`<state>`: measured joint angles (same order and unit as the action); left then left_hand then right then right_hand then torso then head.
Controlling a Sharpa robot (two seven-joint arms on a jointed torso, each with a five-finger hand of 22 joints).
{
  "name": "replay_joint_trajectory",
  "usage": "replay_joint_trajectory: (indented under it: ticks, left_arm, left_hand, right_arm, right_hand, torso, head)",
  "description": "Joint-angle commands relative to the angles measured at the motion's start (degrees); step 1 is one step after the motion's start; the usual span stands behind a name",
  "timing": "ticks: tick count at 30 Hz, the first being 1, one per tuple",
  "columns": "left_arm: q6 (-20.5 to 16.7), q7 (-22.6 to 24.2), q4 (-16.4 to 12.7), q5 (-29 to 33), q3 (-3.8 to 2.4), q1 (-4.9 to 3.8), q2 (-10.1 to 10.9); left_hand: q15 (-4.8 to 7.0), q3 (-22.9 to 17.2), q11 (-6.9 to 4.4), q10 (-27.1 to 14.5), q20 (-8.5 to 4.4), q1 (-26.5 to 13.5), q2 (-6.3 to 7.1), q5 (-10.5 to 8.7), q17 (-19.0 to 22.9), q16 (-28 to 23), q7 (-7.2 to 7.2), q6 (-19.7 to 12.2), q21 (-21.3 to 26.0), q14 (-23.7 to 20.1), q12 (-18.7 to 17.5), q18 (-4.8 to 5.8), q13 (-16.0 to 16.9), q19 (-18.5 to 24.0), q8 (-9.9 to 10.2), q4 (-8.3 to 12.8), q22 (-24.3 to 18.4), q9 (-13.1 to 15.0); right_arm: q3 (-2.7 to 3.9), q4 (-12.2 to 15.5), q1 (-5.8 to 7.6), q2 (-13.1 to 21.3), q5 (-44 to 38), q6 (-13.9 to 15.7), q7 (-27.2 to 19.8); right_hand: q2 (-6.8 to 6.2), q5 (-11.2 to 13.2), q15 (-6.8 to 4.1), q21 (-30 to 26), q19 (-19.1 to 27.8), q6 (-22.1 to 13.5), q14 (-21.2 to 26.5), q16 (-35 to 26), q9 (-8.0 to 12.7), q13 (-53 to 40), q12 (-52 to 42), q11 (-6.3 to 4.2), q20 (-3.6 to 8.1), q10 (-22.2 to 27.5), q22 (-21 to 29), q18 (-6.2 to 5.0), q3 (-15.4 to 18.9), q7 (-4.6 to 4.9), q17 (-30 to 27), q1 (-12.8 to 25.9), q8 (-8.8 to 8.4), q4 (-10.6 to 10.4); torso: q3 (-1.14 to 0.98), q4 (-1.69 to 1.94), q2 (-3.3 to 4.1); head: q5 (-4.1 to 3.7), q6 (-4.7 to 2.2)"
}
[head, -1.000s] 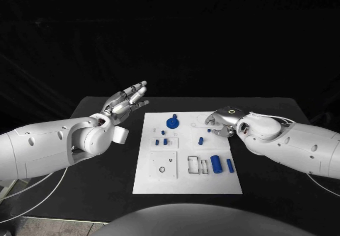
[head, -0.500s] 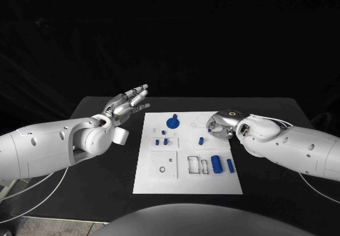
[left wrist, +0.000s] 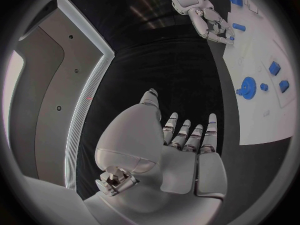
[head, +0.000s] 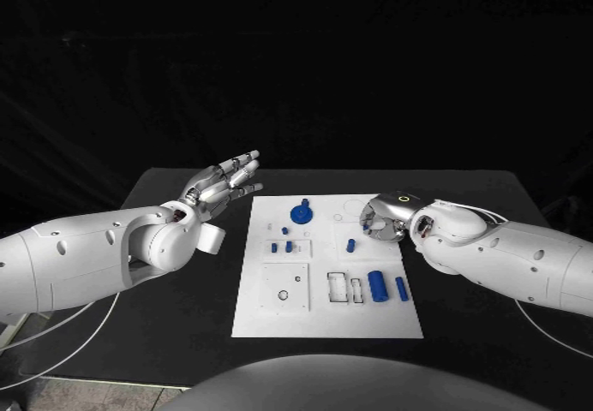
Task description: Assemble the parts on the task board
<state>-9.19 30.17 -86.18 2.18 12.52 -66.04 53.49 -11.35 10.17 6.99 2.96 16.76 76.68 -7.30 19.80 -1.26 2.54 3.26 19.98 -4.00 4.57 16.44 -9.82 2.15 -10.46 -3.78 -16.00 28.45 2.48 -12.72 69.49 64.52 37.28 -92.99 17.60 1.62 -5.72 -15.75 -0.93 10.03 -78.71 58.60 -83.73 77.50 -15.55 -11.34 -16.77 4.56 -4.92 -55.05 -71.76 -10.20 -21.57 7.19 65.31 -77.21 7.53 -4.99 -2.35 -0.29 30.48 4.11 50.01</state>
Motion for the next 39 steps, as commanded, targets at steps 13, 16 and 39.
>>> replay_joint_trajectory:
  ticks: [13,16,39]
  left_arm:
    - [1.97,-0.18,0.53,-0.27,-0.03,0.60,-0.68]
    - [2.15,-0.35,0.57,-0.43,-0.03,0.64,-0.74]
    - [2.83,-1.05,1.02,-1.28,-0.03,0.98,-1.19]
  left_hand:
    - [-0.58,0.66,0.54,0.07,0.10,2.15,-0.68,1.87,-0.26,1.21,1.59,1.45,-0.90,1.32,1.36,1.07,0.15,-2.36,-1.02,0.28,1.21,0.29]
    - [-0.68,0.76,0.36,0.16,0.09,2.62,-0.83,2.33,-0.31,1.51,2.26,2.39,-1.04,1.58,1.67,1.34,0.18,-2.85,-1.46,0.43,1.30,0.42]
    - [-1.34,1.02,0.88,0.58,0.05,4.13,-1.15,4.20,-0.58,2.85,2.78,3.40,-1.61,2.97,2.85,1.95,0.29,-4.71,-2.36,1.01,2.00,0.54]
  right_arm:
    - [-0.13,-1.39,-0.47,-1.45,0.51,-0.62,-0.38]
    - [-0.13,-1.63,-0.50,-1.66,0.50,-0.78,-0.31]
    - [0.05,2.26,2.23,0.46,0.43,2.90,-0.36]
  right_hand:
    - [0.89,-0.18,0.25,-0.37,-0.37,2.82,0.20,0.28,-1.02,1.17,0.25,-0.37,0.05,-3.55,-0.58,-0.08,-0.48,-0.14,-0.05,-2.46,1.47,1.70]
    - [1.24,-0.95,0.23,-0.31,-0.32,3.26,0.28,0.18,-1.30,1.56,0.41,-0.37,0.12,-4.59,-0.88,-0.08,-0.91,0.04,-0.21,-3.82,1.68,2.78]
    - [1.24,-1.97,0.40,0.21,0.30,3.47,0.61,-0.16,-1.61,2.71,1.15,-0.23,0.23,-7.09,-2.52,0.05,-1.18,0.61,-0.75,-5.59,1.38,4.85]
  torso:
    - [-0.01,0.03,-0.01]
    - [0.00,0.01,0.00]
    - [0.02,-0.05,-0.04]
  head:
    - [-0.02,-0.01]
    - [0.09,-0.01]
    - [1.18,-0.01]
